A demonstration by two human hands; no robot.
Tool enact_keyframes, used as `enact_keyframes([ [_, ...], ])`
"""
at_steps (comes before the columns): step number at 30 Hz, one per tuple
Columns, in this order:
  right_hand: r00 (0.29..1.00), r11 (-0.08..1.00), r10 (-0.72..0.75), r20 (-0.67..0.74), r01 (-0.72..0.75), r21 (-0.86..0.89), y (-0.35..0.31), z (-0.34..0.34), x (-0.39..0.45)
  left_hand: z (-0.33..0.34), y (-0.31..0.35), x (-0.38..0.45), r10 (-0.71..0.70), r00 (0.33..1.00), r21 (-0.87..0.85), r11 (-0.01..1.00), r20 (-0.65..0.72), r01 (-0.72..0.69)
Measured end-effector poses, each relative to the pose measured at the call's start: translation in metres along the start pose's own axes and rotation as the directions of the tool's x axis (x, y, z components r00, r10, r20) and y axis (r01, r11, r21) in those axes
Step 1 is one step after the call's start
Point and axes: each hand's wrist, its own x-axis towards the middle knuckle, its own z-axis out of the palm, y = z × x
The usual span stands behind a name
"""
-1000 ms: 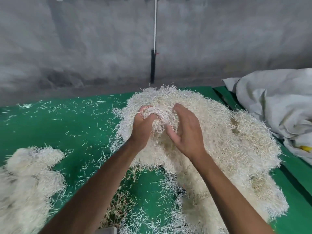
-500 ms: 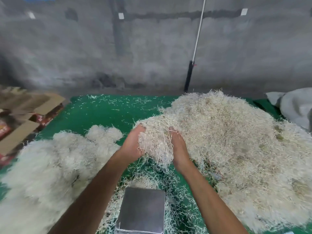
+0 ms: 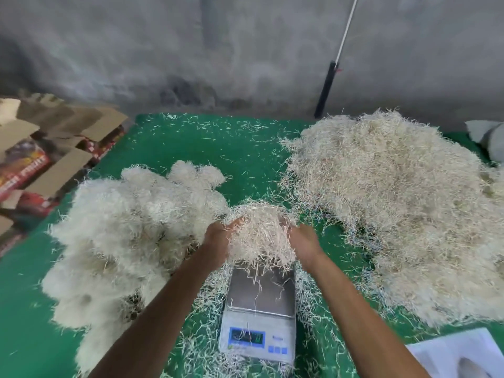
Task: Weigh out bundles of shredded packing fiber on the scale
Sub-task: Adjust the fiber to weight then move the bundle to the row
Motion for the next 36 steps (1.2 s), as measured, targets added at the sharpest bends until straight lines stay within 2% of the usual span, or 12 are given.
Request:
enact_keyframes([
  [2,0.998,0.991,-0.026,-0.052,0.018,-0.135,0.029,-0.005,-0.004,0.005,-0.028,0.001,-0.020,0.992,-0.006,1.000,-0.128,0.020],
  [3,0.997,0.981,-0.041,-0.065,0.028,-0.192,0.042,-0.008,-0.008,0.006,-0.042,0.000,-0.015,0.990,0.018,1.000,-0.138,0.018],
  [6,0.991,0.968,-0.089,-0.096,0.064,-0.243,0.085,-0.016,-0.018,0.016,-0.075,-0.008,-0.007,0.993,0.061,0.998,-0.122,0.014],
  [8,0.987,0.960,-0.114,-0.117,0.079,-0.270,0.103,-0.020,-0.026,0.019,-0.087,-0.014,0.013,0.999,0.124,0.992,-0.047,-0.007],
  [11,0.982,0.966,-0.112,-0.152,0.072,-0.246,0.118,-0.023,-0.035,0.015,-0.104,-0.013,-0.010,0.999,0.157,0.988,0.038,0.003],
  [14,0.970,0.970,-0.157,-0.186,0.116,-0.212,0.124,-0.021,-0.045,0.002,-0.112,-0.014,0.082,0.996,0.166,0.983,-0.033,-0.076],
  [18,0.975,0.962,-0.201,-0.093,0.179,-0.206,0.129,-0.005,-0.060,-0.002,-0.116,-0.022,0.164,0.983,0.157,0.976,-0.087,-0.149],
  [20,0.972,0.954,-0.218,-0.089,0.193,-0.227,0.131,0.003,-0.064,0.006,-0.113,-0.025,0.150,0.987,0.107,0.984,-0.059,-0.143],
  [23,0.938,0.935,-0.299,-0.174,0.251,-0.252,0.136,0.009,-0.066,0.019,-0.105,-0.029,0.068,0.997,-0.004,0.998,-0.020,-0.068],
  [29,0.890,0.910,-0.383,-0.249,0.318,-0.265,0.146,0.002,-0.073,-0.001,-0.111,-0.038,0.208,0.966,0.140,0.972,-0.151,-0.188],
  [34,0.836,0.860,-0.472,-0.281,0.367,-0.354,0.151,0.008,-0.091,-0.025,-0.133,-0.060,0.159,0.987,0.077,0.985,-0.036,-0.156],
  [36,0.851,0.865,-0.457,-0.260,0.356,-0.355,0.157,0.010,-0.097,-0.027,-0.141,-0.072,0.151,0.988,0.051,0.987,-0.008,-0.151],
])
